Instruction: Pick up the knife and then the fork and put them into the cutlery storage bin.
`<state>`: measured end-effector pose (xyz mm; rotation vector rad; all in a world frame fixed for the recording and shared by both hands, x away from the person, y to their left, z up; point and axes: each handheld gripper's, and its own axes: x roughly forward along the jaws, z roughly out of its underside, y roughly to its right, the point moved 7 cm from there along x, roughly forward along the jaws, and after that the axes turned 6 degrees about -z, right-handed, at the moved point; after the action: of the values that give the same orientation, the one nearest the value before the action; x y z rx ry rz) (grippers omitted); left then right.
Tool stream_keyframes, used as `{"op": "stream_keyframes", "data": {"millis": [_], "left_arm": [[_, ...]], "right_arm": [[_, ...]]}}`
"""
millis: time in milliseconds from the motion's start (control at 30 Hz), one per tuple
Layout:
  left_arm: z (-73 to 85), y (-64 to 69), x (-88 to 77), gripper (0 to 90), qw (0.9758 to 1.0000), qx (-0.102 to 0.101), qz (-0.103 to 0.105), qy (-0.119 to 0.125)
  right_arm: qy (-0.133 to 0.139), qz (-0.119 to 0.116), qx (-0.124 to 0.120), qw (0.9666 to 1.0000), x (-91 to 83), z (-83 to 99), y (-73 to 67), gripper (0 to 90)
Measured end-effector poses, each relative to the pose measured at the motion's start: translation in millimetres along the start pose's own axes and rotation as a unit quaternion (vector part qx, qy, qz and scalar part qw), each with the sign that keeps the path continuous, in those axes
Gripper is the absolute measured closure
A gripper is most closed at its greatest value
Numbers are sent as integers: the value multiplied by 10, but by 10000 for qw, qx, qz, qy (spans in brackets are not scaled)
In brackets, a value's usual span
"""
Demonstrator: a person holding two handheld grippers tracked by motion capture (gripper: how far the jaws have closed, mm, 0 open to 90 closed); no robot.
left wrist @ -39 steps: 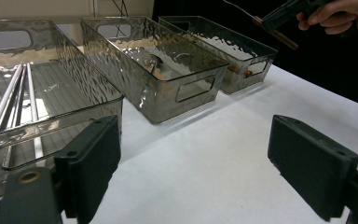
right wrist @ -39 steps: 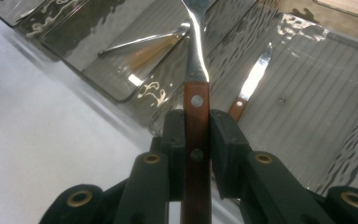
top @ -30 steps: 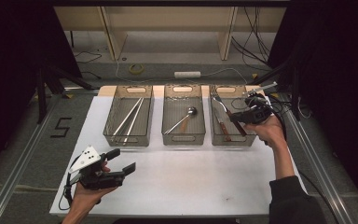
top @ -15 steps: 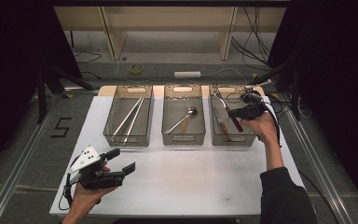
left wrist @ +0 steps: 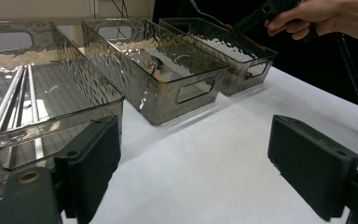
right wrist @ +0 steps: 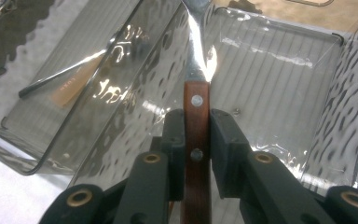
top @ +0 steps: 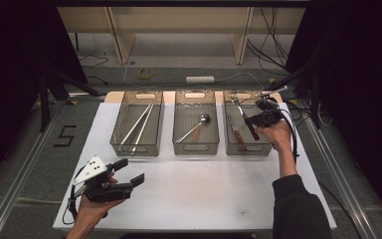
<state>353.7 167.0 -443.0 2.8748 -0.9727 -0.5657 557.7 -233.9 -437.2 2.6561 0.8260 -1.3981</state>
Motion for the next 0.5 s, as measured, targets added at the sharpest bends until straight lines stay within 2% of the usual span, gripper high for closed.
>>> {"op": "stream_keyframes", "data": {"millis": [500], "left_arm": [[1,-1,-3,166,10000,0,-6,-1]], "right_arm": [[-141,127,222,9996,135,71,28,773]]}}
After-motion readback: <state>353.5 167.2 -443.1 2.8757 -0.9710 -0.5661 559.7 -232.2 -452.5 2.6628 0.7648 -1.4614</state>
